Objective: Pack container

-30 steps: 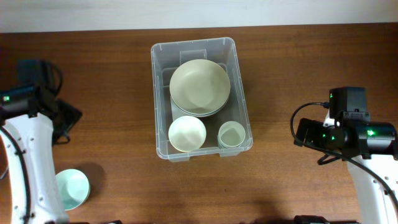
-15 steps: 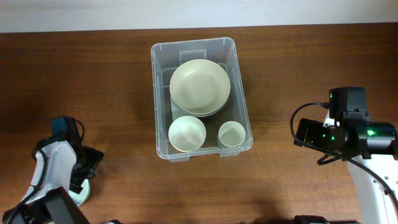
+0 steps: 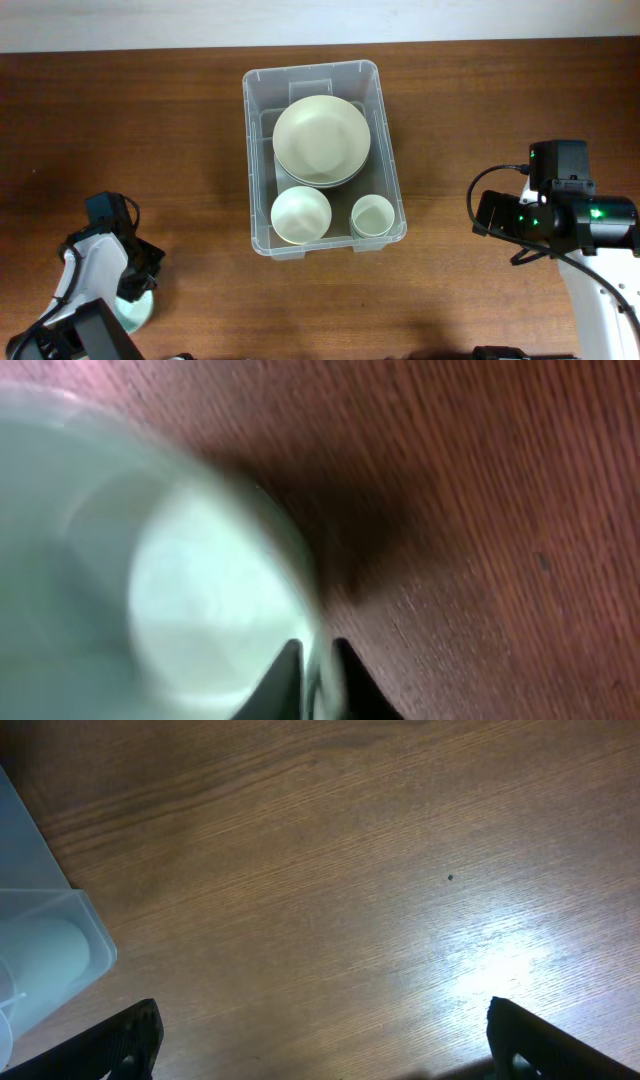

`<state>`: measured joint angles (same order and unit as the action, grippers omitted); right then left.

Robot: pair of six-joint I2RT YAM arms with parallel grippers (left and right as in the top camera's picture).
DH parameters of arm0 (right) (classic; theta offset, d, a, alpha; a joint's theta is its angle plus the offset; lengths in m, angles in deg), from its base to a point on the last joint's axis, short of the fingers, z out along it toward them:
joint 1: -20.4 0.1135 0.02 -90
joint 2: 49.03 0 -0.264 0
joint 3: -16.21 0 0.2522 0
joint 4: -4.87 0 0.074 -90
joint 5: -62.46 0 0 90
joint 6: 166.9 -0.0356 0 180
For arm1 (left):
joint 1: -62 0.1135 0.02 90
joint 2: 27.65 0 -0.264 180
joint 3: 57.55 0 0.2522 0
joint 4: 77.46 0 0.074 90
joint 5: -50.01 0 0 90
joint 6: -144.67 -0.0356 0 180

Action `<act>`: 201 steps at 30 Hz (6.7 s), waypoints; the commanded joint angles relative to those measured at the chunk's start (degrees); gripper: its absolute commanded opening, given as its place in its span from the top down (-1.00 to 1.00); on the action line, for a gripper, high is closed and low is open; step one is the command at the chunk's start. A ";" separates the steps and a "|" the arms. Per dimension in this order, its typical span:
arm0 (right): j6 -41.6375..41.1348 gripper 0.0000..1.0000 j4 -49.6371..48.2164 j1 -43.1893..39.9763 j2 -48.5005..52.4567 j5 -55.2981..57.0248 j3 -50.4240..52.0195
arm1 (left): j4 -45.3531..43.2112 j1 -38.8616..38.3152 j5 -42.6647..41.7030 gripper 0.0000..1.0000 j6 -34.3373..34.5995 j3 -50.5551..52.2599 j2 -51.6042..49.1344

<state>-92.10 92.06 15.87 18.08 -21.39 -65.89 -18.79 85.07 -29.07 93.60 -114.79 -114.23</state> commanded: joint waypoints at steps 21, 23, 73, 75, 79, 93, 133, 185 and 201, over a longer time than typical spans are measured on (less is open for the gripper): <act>-0.09 -0.98 -0.20 -0.37 -0.37 -0.09 -0.07 | 20.11 -22.49 -5.16 0.99 -11.89 -40.33 0.17; -0.09 -0.98 -0.20 -0.37 -0.37 -0.09 -0.07 | 20.79 -29.59 -5.20 0.99 -12.33 -44.37 0.15; 1.31 -0.98 -28.79 -0.26 7.02 -7.43 -0.09 | 12.81 -31.52 -0.15 -0.32 -20.41 -46.23 -3.15; 3.34 -0.98 -31.98 -0.24 10.84 -6.49 -0.13 | 10.75 -28.04 -4.00 -0.32 -24.28 -46.23 -3.67; 4.48 -0.98 -36.48 -0.37 17.88 -5.42 -0.13 | 8.31 -22.71 -7.10 -0.99 -29.00 -46.23 -5.09; 7.80 -0.98 -35.98 -0.37 15.39 -1.33 -0.09 | 8.87 -19.10 -11.23 -0.99 -34.10 -46.05 -4.20; 5.75 -0.98 -32.02 -0.37 -39.32 2.97 26.93 | -1.97 -17.64 -13.11 -1.00 -35.15 -2.34 51.41; 17.94 -0.97 -70.34 5.07 -66.93 -9.73 68.02 | -1.97 -17.64 -13.11 -0.99 -35.15 -2.34 51.41; 19.23 -0.98 -69.16 5.07 -66.93 -10.29 68.02 | -1.97 -17.64 -13.11 -0.99 -35.15 -2.34 51.41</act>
<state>-73.24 22.53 20.52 -48.26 -30.30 1.87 -20.65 67.23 -41.55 58.92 -117.57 -63.00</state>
